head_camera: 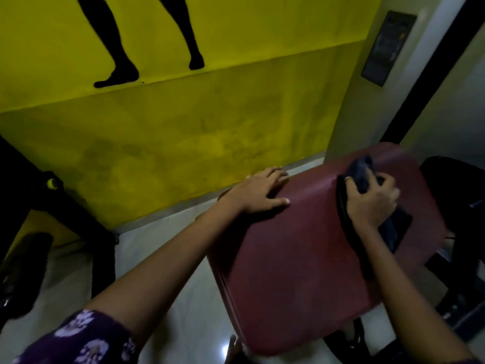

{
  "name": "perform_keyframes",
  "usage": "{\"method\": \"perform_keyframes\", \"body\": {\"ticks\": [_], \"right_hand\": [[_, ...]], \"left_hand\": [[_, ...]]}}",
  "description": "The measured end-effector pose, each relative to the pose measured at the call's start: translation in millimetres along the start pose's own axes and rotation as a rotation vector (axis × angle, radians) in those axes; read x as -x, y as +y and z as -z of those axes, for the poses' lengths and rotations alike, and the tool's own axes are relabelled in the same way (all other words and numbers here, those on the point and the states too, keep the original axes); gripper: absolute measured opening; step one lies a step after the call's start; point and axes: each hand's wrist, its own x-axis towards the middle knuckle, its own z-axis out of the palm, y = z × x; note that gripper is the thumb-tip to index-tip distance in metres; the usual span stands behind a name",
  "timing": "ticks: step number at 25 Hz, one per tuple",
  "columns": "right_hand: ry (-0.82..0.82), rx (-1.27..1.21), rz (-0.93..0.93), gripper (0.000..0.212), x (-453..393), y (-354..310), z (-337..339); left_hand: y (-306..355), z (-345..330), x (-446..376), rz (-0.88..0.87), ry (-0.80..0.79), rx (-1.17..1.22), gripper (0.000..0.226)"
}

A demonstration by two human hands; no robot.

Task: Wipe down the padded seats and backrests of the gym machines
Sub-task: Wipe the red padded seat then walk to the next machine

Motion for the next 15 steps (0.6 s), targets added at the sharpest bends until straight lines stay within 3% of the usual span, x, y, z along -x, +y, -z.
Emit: {"method": "perform_keyframes", "body": {"ticks": [2,4,8,10,15], "right_hand": [[0.005,0.062,-0.321,0.058,3,-11,-4],[-0.012,0.081,-0.346,0.053,10,-20,-2],[-0.069,0.043,0.150,0.053,42,-21,8],[-0.140,0.032,0.211,0.053,36,-15,15],[-0.051,0.105,-0.416,0.057,-29,-19,1]], "left_hand": [[-2,-8,-16,-0.108,-0.048,0.042,0.073],[-8,-20,-23,-0.162,-0.086,0.048,0.074],[-16,-30,-21,-0.164,-0.035,0.113,0.080],[-15,-30,-20,-0.165,-0.030,0.085,0.081],[-9,-28,-20,-0.199,-0.098,0.050,0.081]]}}
